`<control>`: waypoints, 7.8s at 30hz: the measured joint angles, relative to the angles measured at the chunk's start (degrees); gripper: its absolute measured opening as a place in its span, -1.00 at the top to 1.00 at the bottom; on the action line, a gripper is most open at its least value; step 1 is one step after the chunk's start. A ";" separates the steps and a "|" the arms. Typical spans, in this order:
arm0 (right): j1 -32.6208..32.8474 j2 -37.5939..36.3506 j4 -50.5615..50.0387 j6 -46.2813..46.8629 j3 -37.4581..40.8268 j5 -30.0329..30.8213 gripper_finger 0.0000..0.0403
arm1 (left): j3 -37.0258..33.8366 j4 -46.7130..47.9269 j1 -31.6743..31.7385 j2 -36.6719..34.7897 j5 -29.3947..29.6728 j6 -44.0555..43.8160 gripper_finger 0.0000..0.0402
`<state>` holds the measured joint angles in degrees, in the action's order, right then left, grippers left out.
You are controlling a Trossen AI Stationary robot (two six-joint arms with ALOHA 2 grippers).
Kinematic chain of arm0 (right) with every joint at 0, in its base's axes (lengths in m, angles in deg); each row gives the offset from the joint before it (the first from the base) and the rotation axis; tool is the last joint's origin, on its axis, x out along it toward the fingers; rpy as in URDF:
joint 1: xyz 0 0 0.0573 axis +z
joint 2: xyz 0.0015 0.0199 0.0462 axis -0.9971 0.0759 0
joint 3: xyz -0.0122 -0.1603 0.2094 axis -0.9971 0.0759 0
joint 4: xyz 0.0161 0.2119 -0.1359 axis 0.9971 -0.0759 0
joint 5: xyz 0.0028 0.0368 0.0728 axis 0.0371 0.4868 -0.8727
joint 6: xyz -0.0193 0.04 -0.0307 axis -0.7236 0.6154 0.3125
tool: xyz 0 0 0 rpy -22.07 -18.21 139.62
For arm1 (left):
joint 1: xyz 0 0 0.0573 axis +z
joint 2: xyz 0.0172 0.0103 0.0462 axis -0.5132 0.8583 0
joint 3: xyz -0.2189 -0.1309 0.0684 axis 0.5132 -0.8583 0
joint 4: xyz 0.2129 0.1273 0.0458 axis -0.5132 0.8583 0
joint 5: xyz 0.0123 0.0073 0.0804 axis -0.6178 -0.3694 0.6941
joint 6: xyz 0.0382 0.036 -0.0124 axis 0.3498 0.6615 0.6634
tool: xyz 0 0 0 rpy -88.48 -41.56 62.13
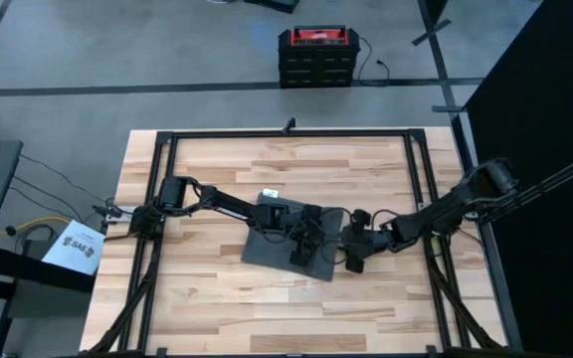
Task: Roll towel
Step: Roll the gray towel
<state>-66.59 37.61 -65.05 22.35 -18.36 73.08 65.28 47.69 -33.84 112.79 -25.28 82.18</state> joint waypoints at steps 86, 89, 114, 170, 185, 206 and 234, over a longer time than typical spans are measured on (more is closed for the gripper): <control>-21.60 -4.29 6.82 -21.80 4.04 -12.90 0.04 | -0.02 -4.58 11.54 0.20 -1.75 7.30 0.93; -21.22 -5.30 5.51 -24.57 2.78 -12.87 0.04 | -0.03 -4.61 11.48 0.20 -1.75 7.52 0.93; -19.00 -7.19 -8.31 -17.65 0.13 -13.12 0.04 | -0.11 -5.04 11.41 0.22 -1.66 7.82 0.93; -2.73 -1.76 0.92 -2.14 -1.20 -11.57 0.04 | -0.50 7.01 -4.80 -11.60 3.22 -3.16 0.93; -2.21 -1.56 2.22 -4.26 -1.06 -9.63 0.04 | -0.24 6.29 -6.73 -5.92 5.14 -9.45 0.93; -3.85 -1.85 -5.50 -15.03 -8.59 -7.94 0.04 | -0.28 5.67 -6.71 -5.27 6.27 -9.68 0.93; -10.64 -1.88 -4.48 -20.52 -4.29 -5.93 0.04 | -6.87 -1.82 9.86 -12.15 0.04 1.64 0.93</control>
<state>-77.24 35.73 -69.53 1.83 -22.64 67.15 58.41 45.87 -23.98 100.64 -25.25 83.82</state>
